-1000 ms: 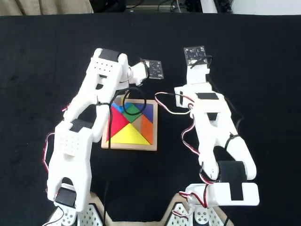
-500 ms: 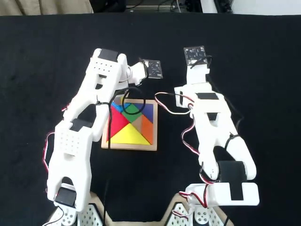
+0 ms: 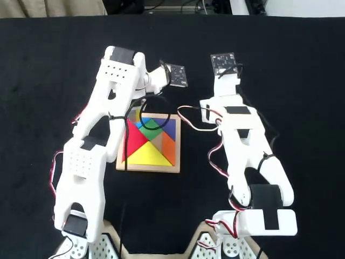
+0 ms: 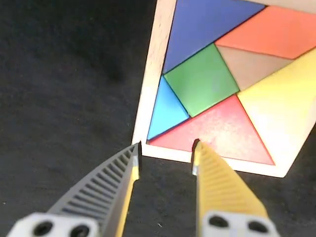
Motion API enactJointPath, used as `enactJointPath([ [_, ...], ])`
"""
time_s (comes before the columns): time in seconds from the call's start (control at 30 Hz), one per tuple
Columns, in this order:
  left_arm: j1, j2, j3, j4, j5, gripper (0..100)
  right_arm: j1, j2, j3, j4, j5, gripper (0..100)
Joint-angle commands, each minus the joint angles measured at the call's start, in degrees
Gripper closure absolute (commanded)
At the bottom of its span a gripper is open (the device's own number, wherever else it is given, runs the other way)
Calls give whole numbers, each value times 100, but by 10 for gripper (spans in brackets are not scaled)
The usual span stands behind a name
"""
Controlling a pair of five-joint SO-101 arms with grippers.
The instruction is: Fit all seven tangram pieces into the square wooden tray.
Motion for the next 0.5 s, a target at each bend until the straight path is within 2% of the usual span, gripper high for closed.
enactJointPath([
  [0.0,-101,79,198,-475,35,819,-44,-22,-101,-70,0,987],
  [0.1,-180,193,242,-615,149,820,-53,-22,-101,-70,0,987],
  [0.17,-198,70,40,-422,624,820,-62,-22,-101,-70,0,987],
  [0.23,-207,-299,-462,158,1371,820,-62,-22,-101,-62,0,987],
  [0.33,-409,-1108,-681,167,2769,820,-53,-136,-145,255,0,987],
  [0.47,-1103,-2127,-444,149,4105,862,-79,-901,110,686,-44,988],
])
